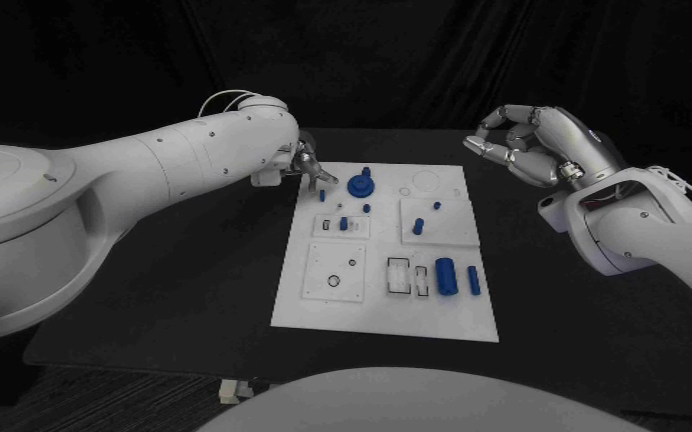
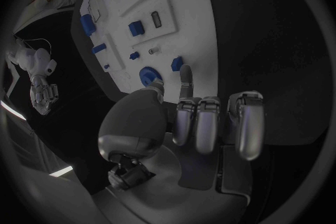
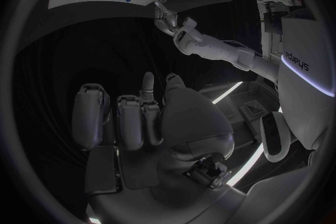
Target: Assemble the parts on the task board
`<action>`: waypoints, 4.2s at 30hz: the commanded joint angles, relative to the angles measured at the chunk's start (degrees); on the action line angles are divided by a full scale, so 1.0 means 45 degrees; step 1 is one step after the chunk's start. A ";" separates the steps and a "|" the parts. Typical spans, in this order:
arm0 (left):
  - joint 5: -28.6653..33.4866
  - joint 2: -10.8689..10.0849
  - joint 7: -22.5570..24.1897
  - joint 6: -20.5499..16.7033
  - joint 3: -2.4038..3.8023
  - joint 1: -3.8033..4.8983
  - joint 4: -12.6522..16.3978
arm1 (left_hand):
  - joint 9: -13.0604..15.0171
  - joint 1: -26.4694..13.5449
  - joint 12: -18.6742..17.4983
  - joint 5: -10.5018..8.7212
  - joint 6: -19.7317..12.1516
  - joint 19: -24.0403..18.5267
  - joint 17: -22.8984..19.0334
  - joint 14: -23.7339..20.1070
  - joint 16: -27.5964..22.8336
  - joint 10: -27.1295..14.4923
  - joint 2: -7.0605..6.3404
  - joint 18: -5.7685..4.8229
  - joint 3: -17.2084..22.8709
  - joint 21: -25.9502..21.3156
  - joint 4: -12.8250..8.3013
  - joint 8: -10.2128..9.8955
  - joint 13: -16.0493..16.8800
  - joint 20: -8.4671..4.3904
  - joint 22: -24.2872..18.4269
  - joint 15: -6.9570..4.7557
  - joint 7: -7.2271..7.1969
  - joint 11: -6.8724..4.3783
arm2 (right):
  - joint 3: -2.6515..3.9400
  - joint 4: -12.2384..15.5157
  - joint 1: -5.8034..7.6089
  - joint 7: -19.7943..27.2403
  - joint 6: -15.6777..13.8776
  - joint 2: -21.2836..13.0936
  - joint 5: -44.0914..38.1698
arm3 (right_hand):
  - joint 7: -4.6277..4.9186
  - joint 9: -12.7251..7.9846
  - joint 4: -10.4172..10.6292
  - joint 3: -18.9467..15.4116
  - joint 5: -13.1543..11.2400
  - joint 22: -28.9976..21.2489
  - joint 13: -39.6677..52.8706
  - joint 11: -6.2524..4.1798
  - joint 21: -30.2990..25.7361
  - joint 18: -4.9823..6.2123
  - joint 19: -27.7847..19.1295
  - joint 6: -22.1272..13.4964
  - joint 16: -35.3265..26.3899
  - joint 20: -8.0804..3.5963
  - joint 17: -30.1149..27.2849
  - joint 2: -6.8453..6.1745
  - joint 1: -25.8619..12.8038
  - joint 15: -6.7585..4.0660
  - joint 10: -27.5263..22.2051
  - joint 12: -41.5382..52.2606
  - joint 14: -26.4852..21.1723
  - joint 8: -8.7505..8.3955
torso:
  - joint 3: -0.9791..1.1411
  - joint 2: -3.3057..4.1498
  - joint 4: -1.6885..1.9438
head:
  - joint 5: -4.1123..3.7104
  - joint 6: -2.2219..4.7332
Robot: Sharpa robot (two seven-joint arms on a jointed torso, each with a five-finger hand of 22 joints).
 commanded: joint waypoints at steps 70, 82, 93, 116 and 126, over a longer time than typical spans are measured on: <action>-0.0018 0.0257 0.0411 0.0598 0.0011 -0.0338 -0.0283 | 0.0543 0.2037 0.0044 0.3259 -0.0522 -0.0037 0.3348 0.1298 0.0033 0.1309 0.0157 0.0014 0.1442 -0.0481 -0.1610 -0.0488 0.3354 -0.0069 0.2707 -0.0084 -0.0021 -0.0084 | 0.0009 0.0004 -0.0055 -0.0404 0.0231 -0.0023 -0.0073 | -0.0018 -0.0051 -0.0018 -0.0060 0.0055 0.2347 0.3321 -0.0096 -0.0139 0.0059 0.0059 0.0073 -0.0056 -0.0095 0.1763 0.0071 0.0018 -0.0127 0.1334 -0.0085 0.1011 0.0044 | -0.0011 -0.0002 0.0009 | -0.0050 -0.0003; -0.0018 0.0134 0.0468 0.0502 0.0011 -0.0342 -0.0129 | 0.0816 0.2313 0.0044 0.4376 -0.0541 -0.0003 0.3348 0.1298 0.0033 0.1309 -0.0554 0.0006 0.3795 -0.0459 -0.2720 -0.0495 0.3354 -0.0115 0.2718 -0.0120 -0.0011 -0.0103 | 0.0009 -0.0028 -0.0064 -0.0434 0.0275 0.0012 -0.0073 | -0.0022 -0.0060 -0.0019 -0.0055 0.0062 0.2331 0.3321 -0.0099 -0.0192 0.0071 0.0038 0.0077 -0.0074 -0.0097 0.1731 0.0088 0.0045 -0.0129 0.1334 -0.0085 0.1005 0.0046 | -0.0010 -0.0003 0.0002 | 0.0005 -0.0003; -0.0017 -0.0311 0.0519 0.0220 0.0012 -0.0339 0.0354 | 0.1227 0.1578 0.0044 0.4445 -0.0519 0.0046 0.3348 0.1298 0.0033 0.1309 -0.1186 -0.0007 0.5838 -0.0414 -0.3473 -0.0304 0.3354 -0.0097 0.2734 -0.0106 0.0033 -0.0086 | 0.0009 -0.0062 -0.0071 -0.0479 0.0320 0.0005 -0.0073 | -0.0025 -0.0070 -0.0017 -0.0040 0.0071 0.2317 0.3321 -0.0103 -0.0237 0.0081 0.0020 0.0080 -0.0086 -0.0099 0.1709 0.0127 0.0073 -0.0131 0.1334 -0.0085 0.1000 0.0047 | -0.0005 -0.0018 0.0021 | 0.0024 -0.0003; 0.3249 -0.2528 -0.2117 -0.0454 0.0010 0.0514 0.4391 | 0.1365 0.1180 0.0044 0.4436 -0.0554 -0.0134 0.3348 0.1298 0.0033 0.1309 -0.1207 0.0065 0.6235 -0.0680 -0.3438 -0.0246 0.3354 -0.0097 0.2639 -0.0107 0.0031 -0.0087 | 0.0008 -0.0132 -0.0105 -0.0602 0.0421 0.0016 -0.0073 | -0.0032 -0.0084 -0.0036 -0.0026 0.0081 0.2295 0.3321 -0.0109 -0.0311 0.0096 -0.0009 0.0078 -0.0102 -0.0102 0.1682 0.0143 0.0148 -0.0135 0.1334 -0.0085 0.0994 0.0051 | -0.0005 -0.0026 0.0006 | 0.0072 -0.0003; 0.3224 -0.2888 -0.2455 -0.1057 0.0001 0.0453 0.5073 | 0.1385 0.1162 0.0044 0.4495 -0.0562 -0.0206 0.3348 0.1298 0.0033 0.1309 -0.1210 0.0093 0.6293 -0.0784 -0.3461 -0.0236 0.3354 -0.0099 0.2602 -0.0111 0.0034 -0.0089 | 0.0008 -0.0114 -0.0192 -0.0572 0.0395 0.0006 -0.0073 | -0.0036 -0.0092 -0.0050 -0.0022 0.0090 0.2298 0.3321 -0.0112 -0.0303 0.0094 -0.0006 0.0074 -0.0104 -0.0104 0.1679 0.0134 0.0203 -0.0138 0.1334 -0.0085 0.0993 0.0053 | 0.0008 -0.0025 0.0000 | 0.0110 -0.0003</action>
